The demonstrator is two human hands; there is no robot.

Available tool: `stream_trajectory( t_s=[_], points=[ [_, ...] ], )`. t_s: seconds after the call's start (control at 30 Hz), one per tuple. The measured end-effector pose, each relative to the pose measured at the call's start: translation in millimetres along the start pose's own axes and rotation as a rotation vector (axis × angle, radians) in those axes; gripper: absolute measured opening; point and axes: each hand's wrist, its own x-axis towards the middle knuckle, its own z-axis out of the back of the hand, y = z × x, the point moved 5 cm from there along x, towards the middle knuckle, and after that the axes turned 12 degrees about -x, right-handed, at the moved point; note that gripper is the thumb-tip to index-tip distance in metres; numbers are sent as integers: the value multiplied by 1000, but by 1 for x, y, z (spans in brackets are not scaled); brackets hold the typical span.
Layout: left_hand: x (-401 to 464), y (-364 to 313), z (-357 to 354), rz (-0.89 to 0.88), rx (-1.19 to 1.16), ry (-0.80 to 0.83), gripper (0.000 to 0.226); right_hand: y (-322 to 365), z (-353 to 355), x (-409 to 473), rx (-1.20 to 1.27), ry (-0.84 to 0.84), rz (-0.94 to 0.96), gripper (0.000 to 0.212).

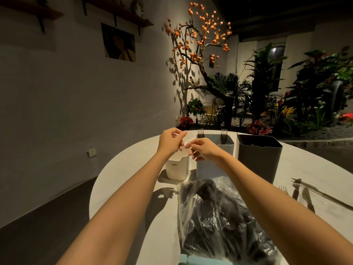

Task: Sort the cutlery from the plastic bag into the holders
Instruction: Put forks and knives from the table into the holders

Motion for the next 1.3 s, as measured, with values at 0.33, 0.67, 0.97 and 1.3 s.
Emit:
stream_trajectory(
  t_s=[0.33, 0.67, 0.97, 1.3],
  points=[
    [23, 30, 37, 40, 3, -237, 16, -13, -25, 14, -272, -57, -73, 28],
    [42, 66, 7, 130, 419, -34, 27, -33, -38, 36, -431, -50, -15, 15],
    [45, 83, 7, 140, 496, -45, 21, -34, -37, 37, -468, -115, -30, 22],
    [15, 25, -18, -63, 148, 18, 21, -11, -8, 4, -273, -247, 12, 21]
  ],
)
